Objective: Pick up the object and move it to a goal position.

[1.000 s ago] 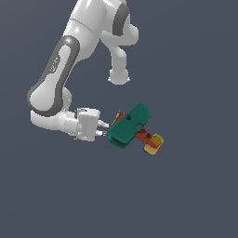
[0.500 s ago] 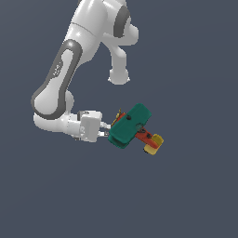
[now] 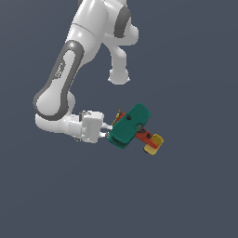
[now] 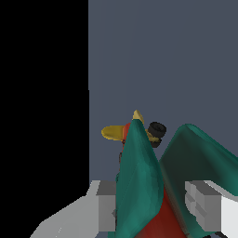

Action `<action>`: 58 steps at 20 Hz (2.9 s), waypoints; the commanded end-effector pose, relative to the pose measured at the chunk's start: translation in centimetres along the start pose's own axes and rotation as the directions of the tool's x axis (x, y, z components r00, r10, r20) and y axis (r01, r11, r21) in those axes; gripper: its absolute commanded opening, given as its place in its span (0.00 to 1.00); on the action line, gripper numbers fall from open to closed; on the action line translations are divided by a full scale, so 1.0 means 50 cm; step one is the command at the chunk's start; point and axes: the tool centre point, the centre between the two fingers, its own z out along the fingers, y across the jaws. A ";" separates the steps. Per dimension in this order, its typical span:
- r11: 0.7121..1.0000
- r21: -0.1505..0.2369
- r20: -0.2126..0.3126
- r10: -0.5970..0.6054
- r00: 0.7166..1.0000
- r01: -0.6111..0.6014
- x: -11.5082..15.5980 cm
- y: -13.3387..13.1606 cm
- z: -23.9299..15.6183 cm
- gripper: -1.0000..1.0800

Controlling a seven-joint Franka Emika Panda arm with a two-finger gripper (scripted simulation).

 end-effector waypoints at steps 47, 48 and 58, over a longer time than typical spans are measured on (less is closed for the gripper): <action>0.819 -0.232 0.023 -0.535 0.845 0.525 0.173 -0.249 -0.058 0.00; 0.798 -0.244 0.029 -0.562 0.827 0.551 0.178 -0.267 -0.064 0.00; 0.547 -0.352 0.101 -0.785 0.612 0.760 0.197 -0.449 -0.104 0.00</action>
